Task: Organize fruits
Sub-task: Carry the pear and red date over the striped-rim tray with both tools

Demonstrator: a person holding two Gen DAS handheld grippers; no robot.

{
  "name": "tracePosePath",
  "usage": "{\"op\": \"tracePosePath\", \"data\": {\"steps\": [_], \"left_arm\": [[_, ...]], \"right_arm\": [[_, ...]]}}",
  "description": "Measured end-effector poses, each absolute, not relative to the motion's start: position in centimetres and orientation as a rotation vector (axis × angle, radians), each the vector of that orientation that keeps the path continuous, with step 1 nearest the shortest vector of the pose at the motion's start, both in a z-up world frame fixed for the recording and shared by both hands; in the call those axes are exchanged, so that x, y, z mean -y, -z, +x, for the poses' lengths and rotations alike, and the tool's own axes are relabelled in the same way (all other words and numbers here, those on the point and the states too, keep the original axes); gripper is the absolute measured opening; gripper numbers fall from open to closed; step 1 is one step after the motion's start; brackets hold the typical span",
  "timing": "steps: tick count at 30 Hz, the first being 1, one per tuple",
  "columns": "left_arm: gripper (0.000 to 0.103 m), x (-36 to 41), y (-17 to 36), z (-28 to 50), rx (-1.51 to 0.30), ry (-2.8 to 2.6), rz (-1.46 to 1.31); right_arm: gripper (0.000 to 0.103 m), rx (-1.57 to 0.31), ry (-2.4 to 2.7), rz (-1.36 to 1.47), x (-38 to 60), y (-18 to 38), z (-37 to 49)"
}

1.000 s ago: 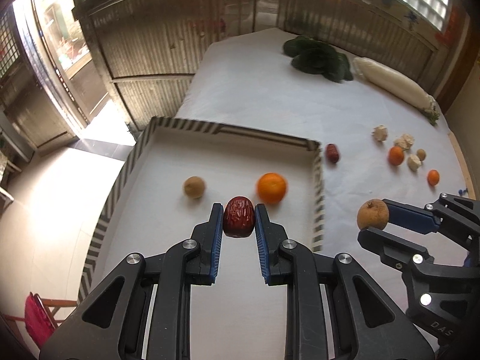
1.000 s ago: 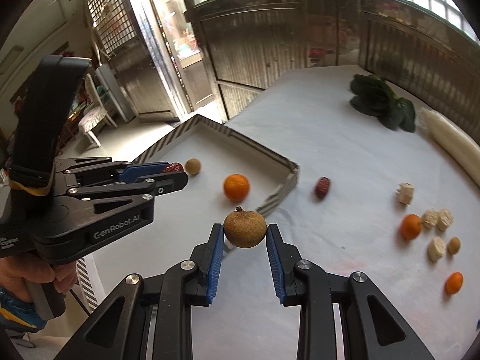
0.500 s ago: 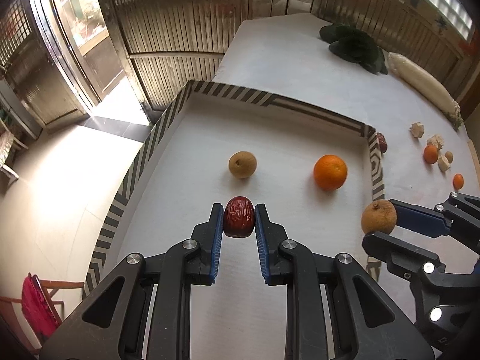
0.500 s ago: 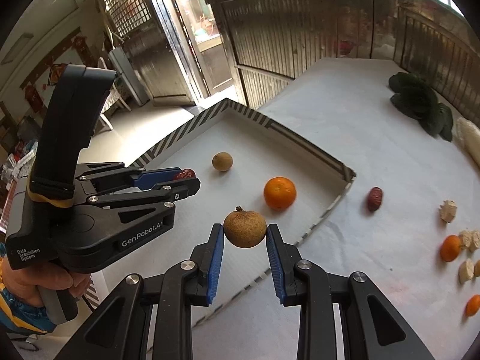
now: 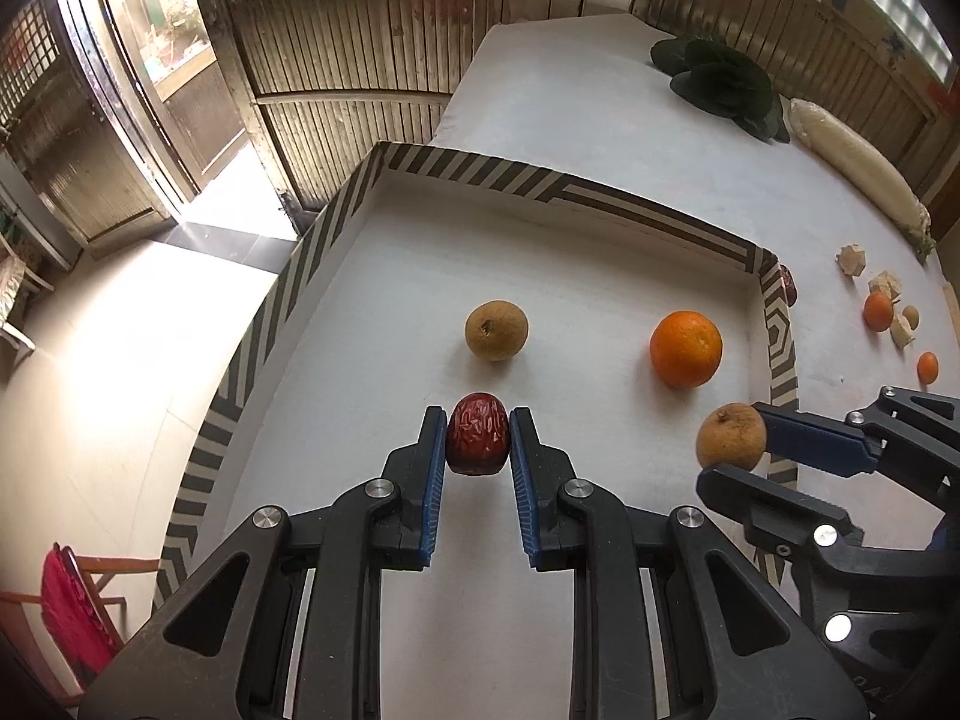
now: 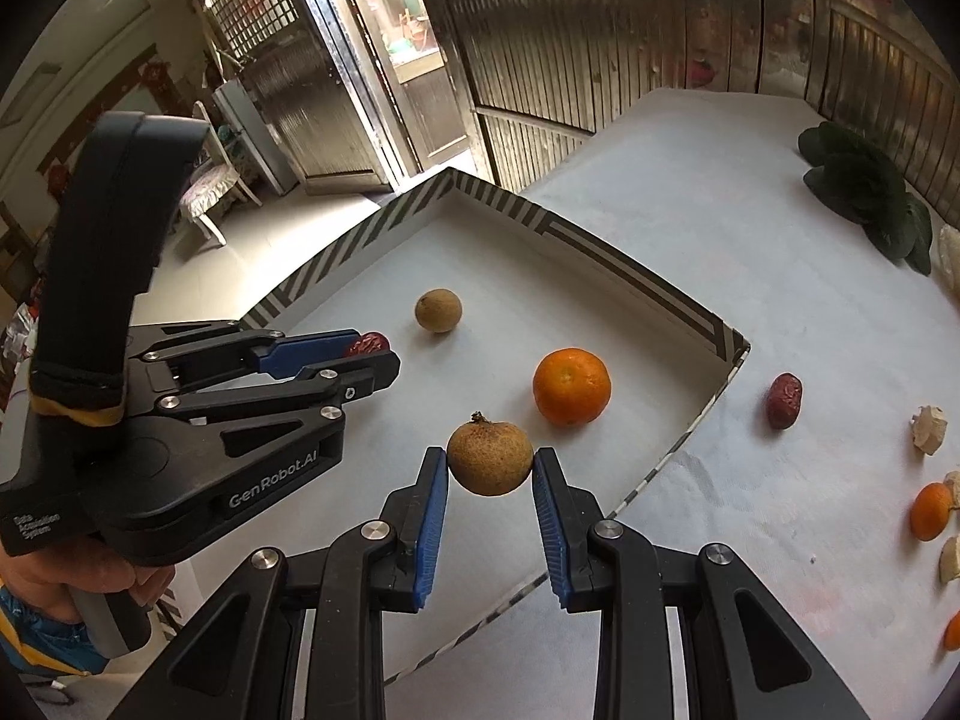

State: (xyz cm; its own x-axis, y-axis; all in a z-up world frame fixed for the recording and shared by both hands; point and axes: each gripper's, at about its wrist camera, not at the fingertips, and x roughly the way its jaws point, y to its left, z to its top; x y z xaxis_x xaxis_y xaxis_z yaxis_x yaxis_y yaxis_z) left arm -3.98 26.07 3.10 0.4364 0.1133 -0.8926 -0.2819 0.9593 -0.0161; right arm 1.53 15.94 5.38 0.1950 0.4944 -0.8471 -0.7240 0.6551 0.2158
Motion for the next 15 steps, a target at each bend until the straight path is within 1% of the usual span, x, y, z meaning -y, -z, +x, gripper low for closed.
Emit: {"op": "tracePosePath", "data": {"steps": [8,15], "left_arm": [[0.020,-26.2,-2.4,-3.2,-1.112,-0.258,-0.174],[0.020,-26.5,-2.1,-2.7,-1.119,-0.296,-0.197]], "right_arm": [[0.028,-1.112,-0.882,-0.282,-17.0,-4.0,2.1],[0.028,-1.073,-0.858,-0.314,-17.6,-3.6,2.4]]}}
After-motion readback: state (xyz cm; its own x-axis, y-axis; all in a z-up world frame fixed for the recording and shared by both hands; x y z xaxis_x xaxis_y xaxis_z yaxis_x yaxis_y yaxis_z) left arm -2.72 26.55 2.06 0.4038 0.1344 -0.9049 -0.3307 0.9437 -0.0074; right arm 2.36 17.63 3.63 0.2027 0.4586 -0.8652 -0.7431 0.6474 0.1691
